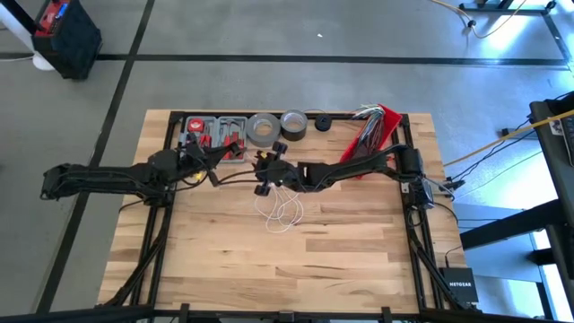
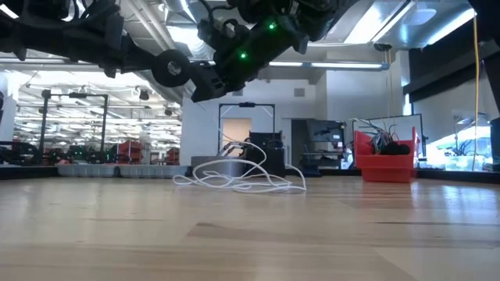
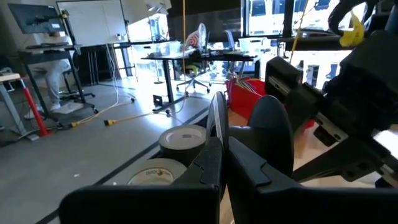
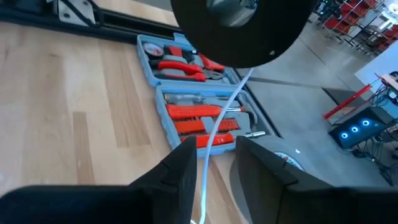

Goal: Coil cords
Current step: Coil the white wire on the black spool

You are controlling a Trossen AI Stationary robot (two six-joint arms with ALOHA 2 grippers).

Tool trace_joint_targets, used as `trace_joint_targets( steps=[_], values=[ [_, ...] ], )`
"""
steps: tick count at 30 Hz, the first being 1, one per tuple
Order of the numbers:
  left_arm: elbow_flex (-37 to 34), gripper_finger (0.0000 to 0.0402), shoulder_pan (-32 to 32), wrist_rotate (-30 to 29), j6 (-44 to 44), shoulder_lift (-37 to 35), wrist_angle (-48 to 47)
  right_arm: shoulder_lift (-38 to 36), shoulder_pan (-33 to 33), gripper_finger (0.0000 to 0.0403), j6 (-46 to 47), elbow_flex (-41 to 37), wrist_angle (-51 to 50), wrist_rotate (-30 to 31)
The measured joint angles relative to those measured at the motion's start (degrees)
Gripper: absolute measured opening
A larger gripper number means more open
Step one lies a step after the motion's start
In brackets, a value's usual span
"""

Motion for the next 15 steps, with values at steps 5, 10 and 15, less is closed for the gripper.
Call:
trace_joint_targets(
  steps=[5, 10, 15],
  values=[
    [0.0, 0.0, 0.0, 0.2, -1.2, 0.0, 0.4, 0.0, -0.4, 0.0113, 0.1, 0.0, -0.5, -0.6],
    [0.0, 0.0, 0.0, 0.3, -1.4, 0.0, 0.9, 0.7, -0.4, 0.0083, 0.0, 0.0, -1.7, -1.7],
    [0.0, 0.0, 0.0, 0.4, -1.5, 0.0, 0.9, 0.9, -0.4, 0.005, -0.8, 0.0, -4.3, 0.3]
  ],
)
